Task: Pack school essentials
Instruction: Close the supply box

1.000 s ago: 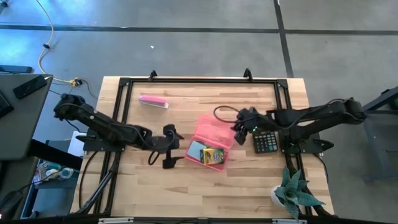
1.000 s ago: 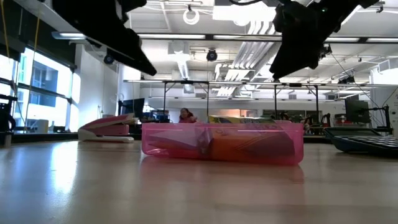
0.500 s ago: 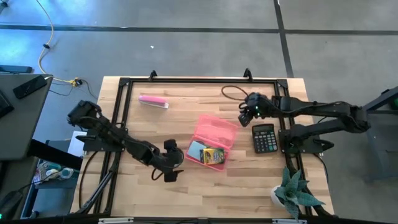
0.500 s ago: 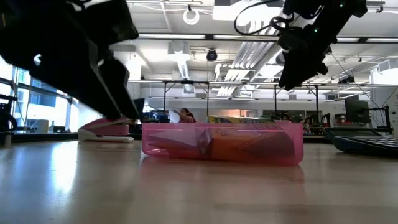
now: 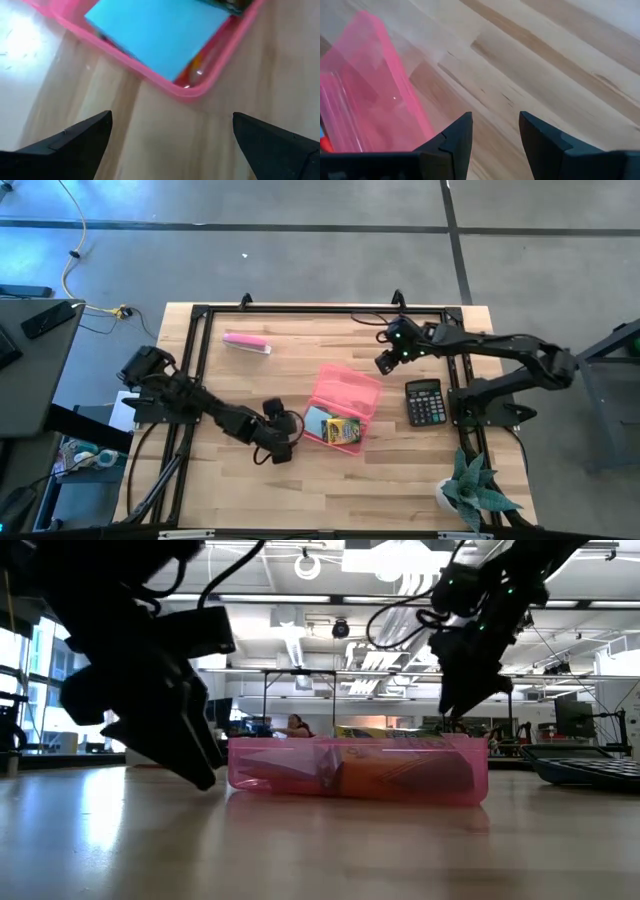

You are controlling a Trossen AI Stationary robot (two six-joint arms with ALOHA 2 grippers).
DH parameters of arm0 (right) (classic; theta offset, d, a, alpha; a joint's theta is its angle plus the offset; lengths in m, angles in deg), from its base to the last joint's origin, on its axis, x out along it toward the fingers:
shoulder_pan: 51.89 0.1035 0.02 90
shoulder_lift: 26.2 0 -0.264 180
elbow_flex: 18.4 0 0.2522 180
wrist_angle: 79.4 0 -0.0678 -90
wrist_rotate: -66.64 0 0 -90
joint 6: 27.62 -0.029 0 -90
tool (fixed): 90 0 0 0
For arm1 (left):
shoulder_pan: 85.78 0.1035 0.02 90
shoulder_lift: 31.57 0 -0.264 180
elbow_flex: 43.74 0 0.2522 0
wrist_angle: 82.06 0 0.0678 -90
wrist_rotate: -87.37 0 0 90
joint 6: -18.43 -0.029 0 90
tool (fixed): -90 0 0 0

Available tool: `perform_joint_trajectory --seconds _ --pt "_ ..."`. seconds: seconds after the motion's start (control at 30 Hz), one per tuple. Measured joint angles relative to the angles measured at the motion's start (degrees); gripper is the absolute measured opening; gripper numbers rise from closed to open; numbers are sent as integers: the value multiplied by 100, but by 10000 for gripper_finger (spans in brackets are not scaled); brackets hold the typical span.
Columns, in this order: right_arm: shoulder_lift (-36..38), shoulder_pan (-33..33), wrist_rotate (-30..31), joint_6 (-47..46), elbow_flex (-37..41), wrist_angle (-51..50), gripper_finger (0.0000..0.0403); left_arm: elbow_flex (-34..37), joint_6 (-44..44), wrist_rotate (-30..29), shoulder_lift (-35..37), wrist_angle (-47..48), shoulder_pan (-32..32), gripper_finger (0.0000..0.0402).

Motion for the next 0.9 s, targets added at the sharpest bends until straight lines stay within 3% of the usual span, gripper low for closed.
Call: perform_joint_trajectory --seconds 0.43,0.77,0.9 --pt "-1430 -164 -780 -16 1 1020 151 0 -11 62 -6 -112 269 400" --pt "-1591 -160 -1905 212 2 1161 151 0 -8 266 -6 -349 269 400" --pt "-1588 -169 -2009 330 2 1109 151 0 -11 393 -6 -493 269 400"
